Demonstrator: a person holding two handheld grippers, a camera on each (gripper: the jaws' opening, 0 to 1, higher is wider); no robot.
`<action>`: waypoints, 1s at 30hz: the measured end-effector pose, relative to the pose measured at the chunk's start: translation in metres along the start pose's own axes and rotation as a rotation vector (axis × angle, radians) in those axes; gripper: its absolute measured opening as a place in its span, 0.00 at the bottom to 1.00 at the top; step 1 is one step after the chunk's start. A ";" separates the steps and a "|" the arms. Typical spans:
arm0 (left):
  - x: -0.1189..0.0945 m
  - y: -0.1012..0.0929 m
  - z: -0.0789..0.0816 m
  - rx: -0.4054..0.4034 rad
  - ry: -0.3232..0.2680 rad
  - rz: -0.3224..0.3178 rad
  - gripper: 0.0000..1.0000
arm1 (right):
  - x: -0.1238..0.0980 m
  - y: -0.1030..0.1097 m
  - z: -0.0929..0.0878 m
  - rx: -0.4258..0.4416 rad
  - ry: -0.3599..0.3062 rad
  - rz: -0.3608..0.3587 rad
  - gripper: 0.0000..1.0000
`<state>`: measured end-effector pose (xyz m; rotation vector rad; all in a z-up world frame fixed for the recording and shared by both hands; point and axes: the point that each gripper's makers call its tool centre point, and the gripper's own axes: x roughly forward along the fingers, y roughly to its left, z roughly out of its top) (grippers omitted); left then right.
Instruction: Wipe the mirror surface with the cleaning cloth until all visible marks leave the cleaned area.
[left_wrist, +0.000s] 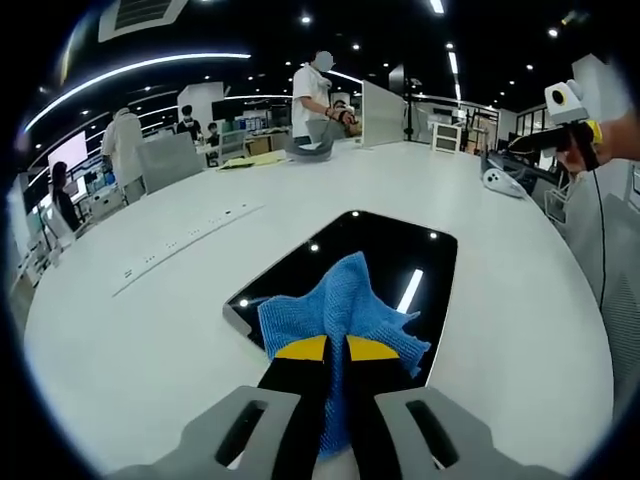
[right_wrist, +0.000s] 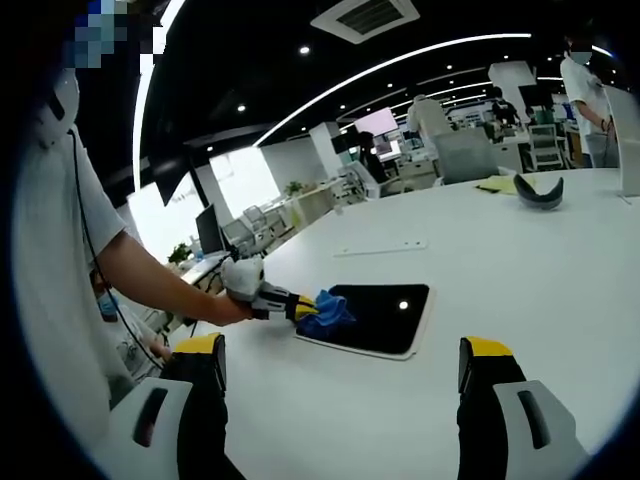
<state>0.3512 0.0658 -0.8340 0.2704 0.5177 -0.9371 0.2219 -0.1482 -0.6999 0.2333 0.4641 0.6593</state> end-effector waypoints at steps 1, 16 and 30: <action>0.000 -0.001 0.000 0.001 -0.001 -0.002 0.03 | 0.000 0.000 0.000 0.000 0.001 0.001 0.97; 0.000 -0.011 0.000 0.015 -0.005 -0.026 0.03 | 0.002 0.000 0.002 -0.003 -0.004 0.002 0.97; 0.002 -0.021 0.001 0.029 -0.004 -0.046 0.03 | 0.006 0.001 0.005 -0.004 -0.015 0.009 0.97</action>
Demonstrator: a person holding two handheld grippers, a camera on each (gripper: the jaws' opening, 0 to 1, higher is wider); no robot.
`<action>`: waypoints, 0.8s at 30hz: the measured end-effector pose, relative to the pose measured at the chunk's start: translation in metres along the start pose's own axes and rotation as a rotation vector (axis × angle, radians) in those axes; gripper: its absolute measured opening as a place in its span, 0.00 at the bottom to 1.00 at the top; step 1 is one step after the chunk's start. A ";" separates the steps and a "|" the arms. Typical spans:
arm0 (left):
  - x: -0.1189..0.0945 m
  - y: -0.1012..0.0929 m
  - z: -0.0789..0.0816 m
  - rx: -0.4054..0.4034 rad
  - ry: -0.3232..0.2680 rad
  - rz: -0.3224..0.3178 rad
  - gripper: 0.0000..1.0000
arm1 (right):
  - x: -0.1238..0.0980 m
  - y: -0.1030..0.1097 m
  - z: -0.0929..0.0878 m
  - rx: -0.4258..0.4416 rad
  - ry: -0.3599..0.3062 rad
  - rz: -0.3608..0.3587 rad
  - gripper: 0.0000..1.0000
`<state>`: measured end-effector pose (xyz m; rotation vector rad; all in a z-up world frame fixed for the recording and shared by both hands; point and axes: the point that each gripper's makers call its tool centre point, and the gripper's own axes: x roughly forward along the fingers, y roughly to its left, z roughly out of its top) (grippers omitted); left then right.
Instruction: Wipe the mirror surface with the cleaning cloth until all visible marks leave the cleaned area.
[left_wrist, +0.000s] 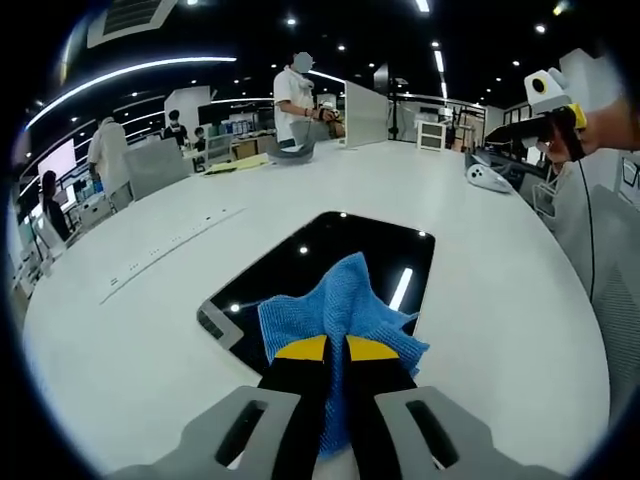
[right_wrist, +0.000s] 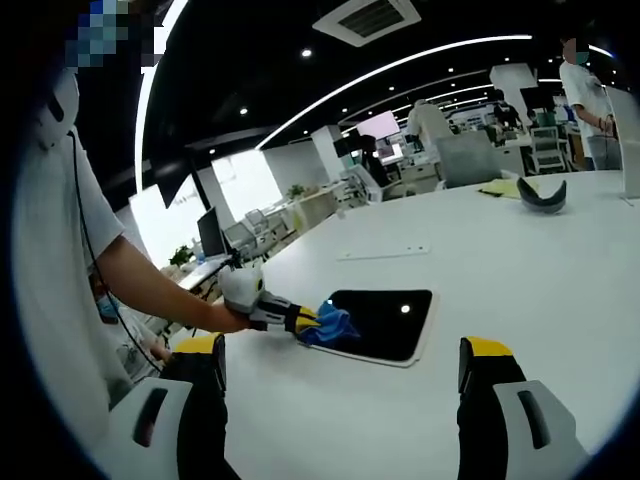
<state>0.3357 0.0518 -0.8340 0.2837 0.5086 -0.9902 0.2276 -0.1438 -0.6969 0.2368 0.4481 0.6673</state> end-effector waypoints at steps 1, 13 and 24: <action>0.000 -0.001 0.000 0.001 0.000 -0.001 0.03 | 0.000 0.000 0.000 -0.001 0.000 0.000 0.97; 0.004 -0.009 0.002 0.008 -0.005 -0.017 0.03 | 0.000 -0.001 -0.001 0.006 -0.006 -0.001 0.97; 0.008 -0.016 0.005 0.016 -0.011 -0.030 0.03 | 0.001 -0.001 -0.002 0.010 -0.005 0.001 0.97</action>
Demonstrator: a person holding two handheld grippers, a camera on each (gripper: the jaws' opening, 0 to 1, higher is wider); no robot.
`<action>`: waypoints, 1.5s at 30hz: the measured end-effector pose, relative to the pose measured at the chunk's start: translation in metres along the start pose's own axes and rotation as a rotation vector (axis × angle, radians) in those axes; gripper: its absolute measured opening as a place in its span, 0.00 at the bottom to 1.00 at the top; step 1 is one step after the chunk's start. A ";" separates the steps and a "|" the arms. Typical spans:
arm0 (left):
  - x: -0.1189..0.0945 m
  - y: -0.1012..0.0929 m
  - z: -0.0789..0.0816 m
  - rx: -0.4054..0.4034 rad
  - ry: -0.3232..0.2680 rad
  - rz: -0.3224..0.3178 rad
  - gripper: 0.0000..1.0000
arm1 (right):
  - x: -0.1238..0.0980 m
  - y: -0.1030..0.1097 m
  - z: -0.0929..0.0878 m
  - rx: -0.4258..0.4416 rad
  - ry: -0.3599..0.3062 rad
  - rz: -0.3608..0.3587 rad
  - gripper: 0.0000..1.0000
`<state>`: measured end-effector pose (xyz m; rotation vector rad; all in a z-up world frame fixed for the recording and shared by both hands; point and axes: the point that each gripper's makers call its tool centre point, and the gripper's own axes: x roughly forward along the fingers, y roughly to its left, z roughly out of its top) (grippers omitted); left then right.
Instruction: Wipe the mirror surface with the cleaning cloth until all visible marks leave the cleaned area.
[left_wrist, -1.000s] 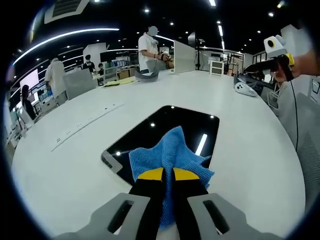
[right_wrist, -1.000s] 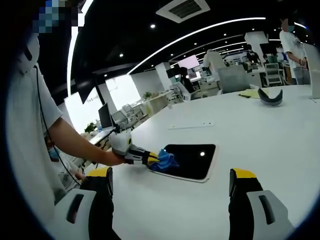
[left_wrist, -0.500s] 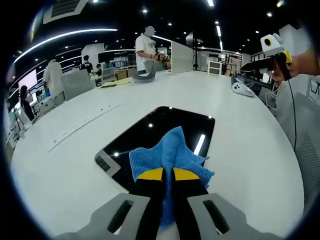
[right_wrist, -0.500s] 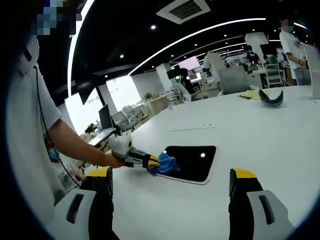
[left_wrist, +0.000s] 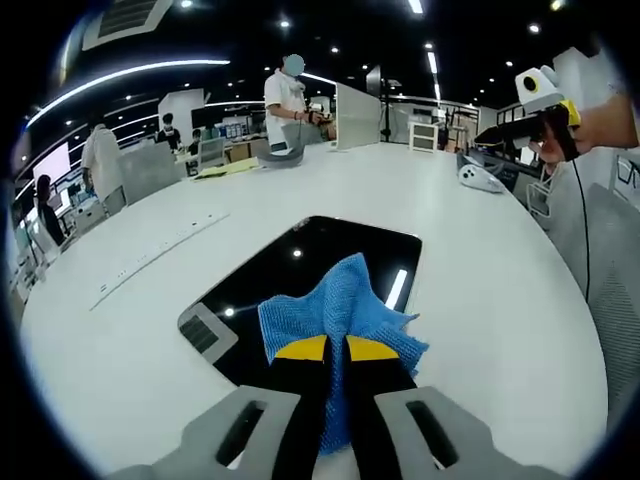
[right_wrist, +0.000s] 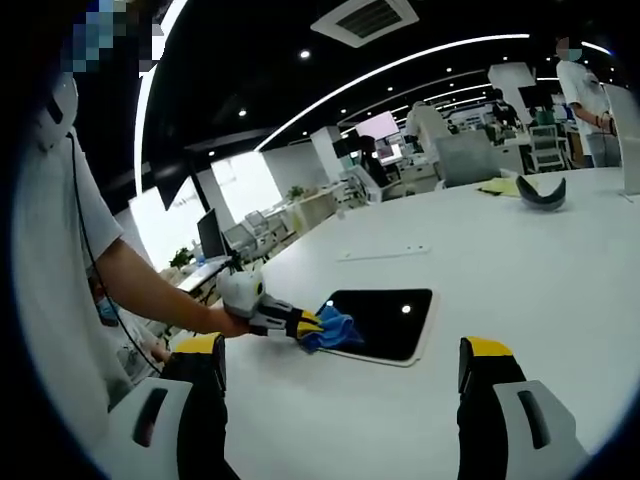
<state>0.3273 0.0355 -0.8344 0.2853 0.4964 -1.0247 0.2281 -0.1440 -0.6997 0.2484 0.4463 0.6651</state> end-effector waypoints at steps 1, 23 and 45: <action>0.000 -0.001 0.000 0.003 0.000 -0.002 0.03 | 0.000 0.000 0.000 0.002 0.000 0.000 0.97; 0.013 -0.011 0.006 0.013 -0.006 -0.027 0.03 | -0.002 -0.003 -0.003 0.011 -0.001 0.002 0.97; 0.037 -0.021 0.017 -0.003 -0.029 -0.043 0.03 | -0.005 -0.010 -0.005 0.026 -0.008 -0.007 0.97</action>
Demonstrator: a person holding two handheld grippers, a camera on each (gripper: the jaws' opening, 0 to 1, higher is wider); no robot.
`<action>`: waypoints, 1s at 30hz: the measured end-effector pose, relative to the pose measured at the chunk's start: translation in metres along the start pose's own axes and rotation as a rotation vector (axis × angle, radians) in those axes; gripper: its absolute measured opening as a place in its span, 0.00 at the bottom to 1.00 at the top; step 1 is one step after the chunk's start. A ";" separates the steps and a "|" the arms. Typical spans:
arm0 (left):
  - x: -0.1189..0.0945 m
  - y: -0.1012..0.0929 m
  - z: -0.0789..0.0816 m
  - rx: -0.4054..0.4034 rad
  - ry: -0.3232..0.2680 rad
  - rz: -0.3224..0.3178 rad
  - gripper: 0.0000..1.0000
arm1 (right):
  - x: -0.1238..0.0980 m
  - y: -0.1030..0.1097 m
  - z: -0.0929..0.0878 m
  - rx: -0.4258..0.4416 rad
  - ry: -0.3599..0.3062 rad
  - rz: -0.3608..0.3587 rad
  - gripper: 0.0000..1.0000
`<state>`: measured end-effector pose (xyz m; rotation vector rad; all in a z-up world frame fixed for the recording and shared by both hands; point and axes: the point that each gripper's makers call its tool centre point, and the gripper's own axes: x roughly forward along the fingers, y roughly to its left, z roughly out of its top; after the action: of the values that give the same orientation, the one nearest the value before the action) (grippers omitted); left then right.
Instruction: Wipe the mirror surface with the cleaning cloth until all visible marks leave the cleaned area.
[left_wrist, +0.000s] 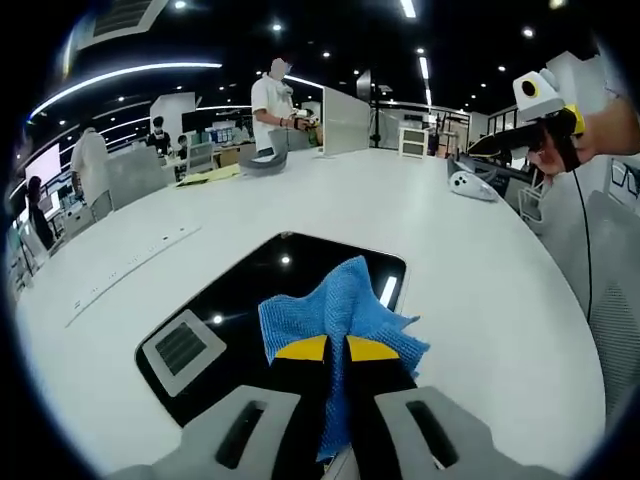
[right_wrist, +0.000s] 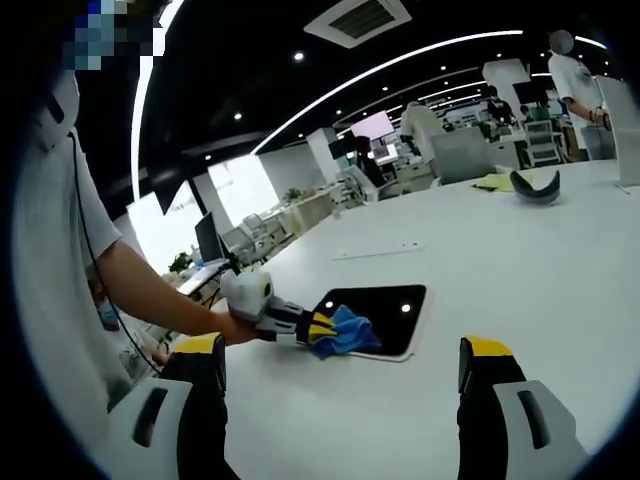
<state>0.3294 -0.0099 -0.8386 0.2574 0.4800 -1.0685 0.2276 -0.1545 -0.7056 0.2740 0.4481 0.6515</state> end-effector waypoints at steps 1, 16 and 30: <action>0.002 -0.001 0.001 -0.001 -0.002 -0.002 0.03 | 0.000 0.000 0.000 0.000 0.000 0.000 0.97; 0.018 -0.011 0.009 0.023 -0.003 -0.044 0.03 | -0.001 -0.004 -0.002 0.005 0.005 -0.003 0.97; 0.033 -0.021 0.018 0.017 -0.012 -0.055 0.03 | -0.001 -0.004 0.002 0.007 -0.007 -0.003 0.98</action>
<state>0.3281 -0.0532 -0.8389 0.2534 0.4695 -1.1279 0.2301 -0.1584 -0.7050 0.2823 0.4436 0.6461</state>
